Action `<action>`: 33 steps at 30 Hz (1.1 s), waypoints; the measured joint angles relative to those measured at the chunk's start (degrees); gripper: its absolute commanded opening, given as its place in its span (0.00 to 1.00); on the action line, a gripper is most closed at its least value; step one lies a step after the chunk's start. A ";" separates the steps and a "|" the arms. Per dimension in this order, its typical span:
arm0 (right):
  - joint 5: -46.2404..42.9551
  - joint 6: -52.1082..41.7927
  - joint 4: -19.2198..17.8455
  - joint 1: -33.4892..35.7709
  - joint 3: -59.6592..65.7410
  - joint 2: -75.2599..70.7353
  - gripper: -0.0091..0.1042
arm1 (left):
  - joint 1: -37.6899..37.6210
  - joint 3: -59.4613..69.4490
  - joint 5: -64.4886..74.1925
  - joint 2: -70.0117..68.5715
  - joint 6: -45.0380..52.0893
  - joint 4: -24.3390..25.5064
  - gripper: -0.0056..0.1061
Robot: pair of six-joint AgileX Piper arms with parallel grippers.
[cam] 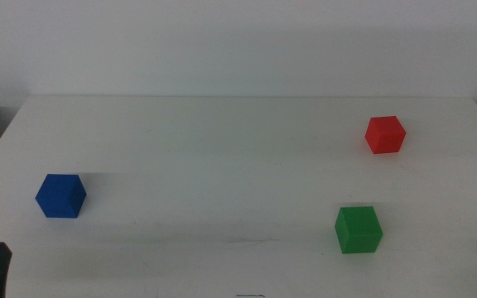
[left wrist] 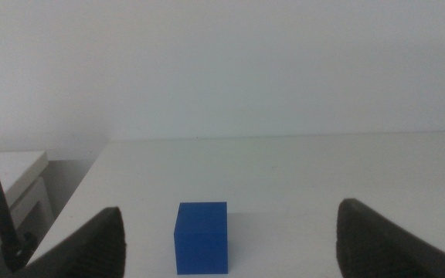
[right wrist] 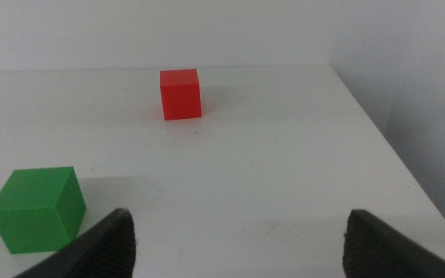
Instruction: Stack red cubes first, then green, then blue cubes in a specific spot.
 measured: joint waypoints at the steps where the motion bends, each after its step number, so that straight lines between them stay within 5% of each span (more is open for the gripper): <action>1: 0.59 0.00 0.07 0.00 -0.41 0.00 0.83 | 0.00 0.00 0.00 0.00 0.00 0.00 0.89; 14: 16.29 0.00 0.45 0.00 -26.07 17.76 0.83 | 0.00 0.00 0.00 0.00 0.00 0.00 0.89; 33: 48.98 0.00 5.91 0.00 -78.94 70.18 0.83 | 0.00 0.00 0.00 0.00 0.14 0.00 0.89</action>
